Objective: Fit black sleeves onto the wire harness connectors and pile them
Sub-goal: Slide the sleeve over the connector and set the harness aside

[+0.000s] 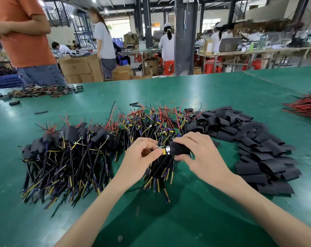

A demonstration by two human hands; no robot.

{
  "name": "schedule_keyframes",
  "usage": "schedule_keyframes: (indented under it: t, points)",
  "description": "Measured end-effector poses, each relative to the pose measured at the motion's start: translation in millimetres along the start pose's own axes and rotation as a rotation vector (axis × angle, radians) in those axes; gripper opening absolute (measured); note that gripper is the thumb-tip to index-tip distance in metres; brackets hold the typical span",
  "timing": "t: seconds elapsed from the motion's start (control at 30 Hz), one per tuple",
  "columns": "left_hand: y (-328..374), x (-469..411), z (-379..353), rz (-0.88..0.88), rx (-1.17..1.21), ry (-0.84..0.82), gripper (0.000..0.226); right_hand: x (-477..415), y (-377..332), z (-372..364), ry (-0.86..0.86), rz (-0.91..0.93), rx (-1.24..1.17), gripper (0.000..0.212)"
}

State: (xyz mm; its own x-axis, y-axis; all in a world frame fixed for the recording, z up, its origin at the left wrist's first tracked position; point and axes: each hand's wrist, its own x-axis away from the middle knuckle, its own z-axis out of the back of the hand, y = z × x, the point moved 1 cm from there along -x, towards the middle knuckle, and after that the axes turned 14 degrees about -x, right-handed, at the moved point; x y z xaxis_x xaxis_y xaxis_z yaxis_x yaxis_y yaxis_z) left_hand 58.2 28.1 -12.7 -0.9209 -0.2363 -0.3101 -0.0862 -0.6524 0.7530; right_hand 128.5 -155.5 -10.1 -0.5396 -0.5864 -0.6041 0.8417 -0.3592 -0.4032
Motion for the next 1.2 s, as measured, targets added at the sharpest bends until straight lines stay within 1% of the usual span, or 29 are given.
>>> schedule_keyframes:
  t: [0.23, 0.5, 0.67, 0.9, 0.97, 1.07, 1.13, 1.2]
  points:
    - [-2.0, -0.9, -1.8, 0.011, 0.006, -0.004, 0.011, -0.5, -0.6, -1.4, -0.052, -0.008, -0.072, 0.038]
    - [-0.2, 0.4, -3.1, 0.019, -0.033, 0.003, 0.012, 0.1, -4.7, -0.6, -0.092, 0.009, -0.055, 0.039]
    - [5.3, 4.0, -6.9, -0.031, -0.063, -0.025, 0.019, 2.1, -8.1, -4.4, -0.136, -0.018, -0.139, 0.037]
    - [6.4, 5.6, -3.8, 0.043, -0.092, 0.065, 0.017, 2.4, -6.9, -5.8, -0.103, -0.017, -0.150, 0.035]
    - [6.8, 5.6, -4.1, 0.027, -0.098, 0.039, 0.017, 2.9, -7.3, -7.5, -0.116, -0.001, -0.155, 0.035]
    - [9.9, 6.1, -5.3, -0.036, -0.057, -0.019, 0.023, 3.0, -7.8, -10.0, -0.115, 0.026, -0.151, 0.038]
    - [12.9, 5.6, -0.8, -0.086, -0.057, 0.034, 0.028, 2.8, -7.0, -9.4, -0.067, 0.054, -0.101, 0.049]
    - [14.6, 2.0, 11.1, -0.112, -0.064, 0.196, 0.035, 1.6, -3.2, -6.2, 0.002, 0.056, -0.007, 0.062]
